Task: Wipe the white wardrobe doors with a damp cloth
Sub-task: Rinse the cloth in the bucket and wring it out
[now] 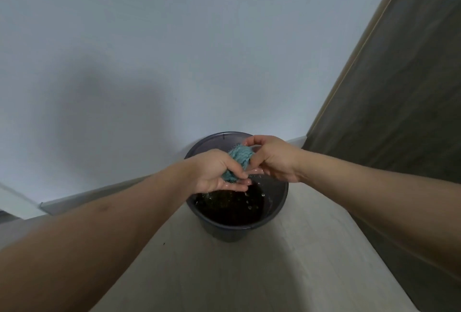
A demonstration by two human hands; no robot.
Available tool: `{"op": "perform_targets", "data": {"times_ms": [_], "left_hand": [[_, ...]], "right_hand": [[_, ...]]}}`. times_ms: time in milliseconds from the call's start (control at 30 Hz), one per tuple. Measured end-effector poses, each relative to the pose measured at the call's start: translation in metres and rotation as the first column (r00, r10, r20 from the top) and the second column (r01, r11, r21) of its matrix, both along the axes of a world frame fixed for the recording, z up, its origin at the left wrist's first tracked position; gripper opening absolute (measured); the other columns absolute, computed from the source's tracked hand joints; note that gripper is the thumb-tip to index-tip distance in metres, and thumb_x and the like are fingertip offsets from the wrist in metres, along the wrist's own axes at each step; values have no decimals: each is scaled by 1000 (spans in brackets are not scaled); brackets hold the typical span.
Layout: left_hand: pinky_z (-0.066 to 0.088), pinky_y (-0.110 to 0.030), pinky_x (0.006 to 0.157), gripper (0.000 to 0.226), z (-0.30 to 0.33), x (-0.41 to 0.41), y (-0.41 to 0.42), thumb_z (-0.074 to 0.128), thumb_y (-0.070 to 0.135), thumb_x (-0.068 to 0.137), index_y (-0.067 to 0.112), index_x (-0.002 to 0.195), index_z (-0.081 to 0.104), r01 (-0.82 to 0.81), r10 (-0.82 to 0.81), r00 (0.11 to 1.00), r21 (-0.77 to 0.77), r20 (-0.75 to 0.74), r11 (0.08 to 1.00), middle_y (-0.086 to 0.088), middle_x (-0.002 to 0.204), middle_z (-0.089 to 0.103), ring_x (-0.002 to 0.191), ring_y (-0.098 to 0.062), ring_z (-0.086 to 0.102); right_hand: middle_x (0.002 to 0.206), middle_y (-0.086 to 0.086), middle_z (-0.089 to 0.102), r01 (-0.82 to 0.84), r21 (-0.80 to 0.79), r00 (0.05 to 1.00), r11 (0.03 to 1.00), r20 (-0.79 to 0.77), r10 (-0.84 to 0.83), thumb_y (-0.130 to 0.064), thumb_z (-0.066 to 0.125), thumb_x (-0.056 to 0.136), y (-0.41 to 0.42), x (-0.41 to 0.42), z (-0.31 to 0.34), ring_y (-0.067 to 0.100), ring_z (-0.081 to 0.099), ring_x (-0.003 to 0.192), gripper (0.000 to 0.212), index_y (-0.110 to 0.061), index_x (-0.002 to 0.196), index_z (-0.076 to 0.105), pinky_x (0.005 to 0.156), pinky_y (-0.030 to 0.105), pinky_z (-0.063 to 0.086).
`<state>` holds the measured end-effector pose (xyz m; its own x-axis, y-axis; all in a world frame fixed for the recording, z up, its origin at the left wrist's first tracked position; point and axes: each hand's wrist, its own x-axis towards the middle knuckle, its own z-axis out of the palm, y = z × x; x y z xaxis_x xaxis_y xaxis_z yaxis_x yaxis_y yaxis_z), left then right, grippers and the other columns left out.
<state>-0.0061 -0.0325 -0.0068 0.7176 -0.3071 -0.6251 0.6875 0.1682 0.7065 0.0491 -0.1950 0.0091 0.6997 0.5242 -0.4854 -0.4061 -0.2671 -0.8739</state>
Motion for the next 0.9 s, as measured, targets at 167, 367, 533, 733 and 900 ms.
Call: {"op": "perform_targets", "data": {"times_ms": [167, 367, 533, 733, 900], "left_hand": [[59, -28, 59, 26, -8, 5, -2, 65, -14, 84, -3, 107, 63, -190, 195, 979, 85, -61, 978, -16, 101, 60, 75, -20, 64], [43, -14, 44, 13, 4, 4, 10, 63, 1, 91, 10, 82, 61, 173, -160, 979, 103, -124, 980, -1, 68, 54, 52, -4, 48], [27, -12, 39, 20, 1, 0, 10, 65, 3, 90, 16, 77, 56, 241, -212, 962, 169, -172, 956, 2, 66, 47, 46, -2, 36], [28, -21, 38, 13, -18, -2, -6, 68, 4, 84, 8, 87, 56, 180, -194, 980, 657, -51, 732, -5, 60, 46, 43, -14, 38], [42, -30, 61, 10, -19, -1, -9, 65, 13, 86, 11, 93, 58, -59, -505, 845, 968, 179, 244, -12, 93, 67, 81, -27, 64]], "right_hand": [[156, -2, 36, -245, -526, 610, 814, 569, 551, 7, 67, 76, -18, -12, -10, 6, 43, 134, 98, -22, 159, 24, 106, 16, 40], [164, -4, 16, -369, -630, 266, 683, 633, 727, 7, 66, 79, -11, -9, -27, 10, 24, 150, 109, -27, 161, 3, 117, 21, 30], [123, 6, 50, -239, -706, 168, 667, 647, 744, -10, 69, 84, 6, 0, -33, 27, 61, 101, 62, -15, 138, 39, 74, 33, 43], [105, 11, 68, -185, -849, 244, 495, 448, 860, -18, 66, 88, 22, 4, -28, 31, 62, 93, 26, -10, 110, 56, 67, 32, 37], [69, 5, 59, -393, -691, 626, 607, 283, 727, 1, 61, 80, 25, 10, -19, 21, 53, 64, 10, -8, 84, 60, 53, 27, 39]]}}
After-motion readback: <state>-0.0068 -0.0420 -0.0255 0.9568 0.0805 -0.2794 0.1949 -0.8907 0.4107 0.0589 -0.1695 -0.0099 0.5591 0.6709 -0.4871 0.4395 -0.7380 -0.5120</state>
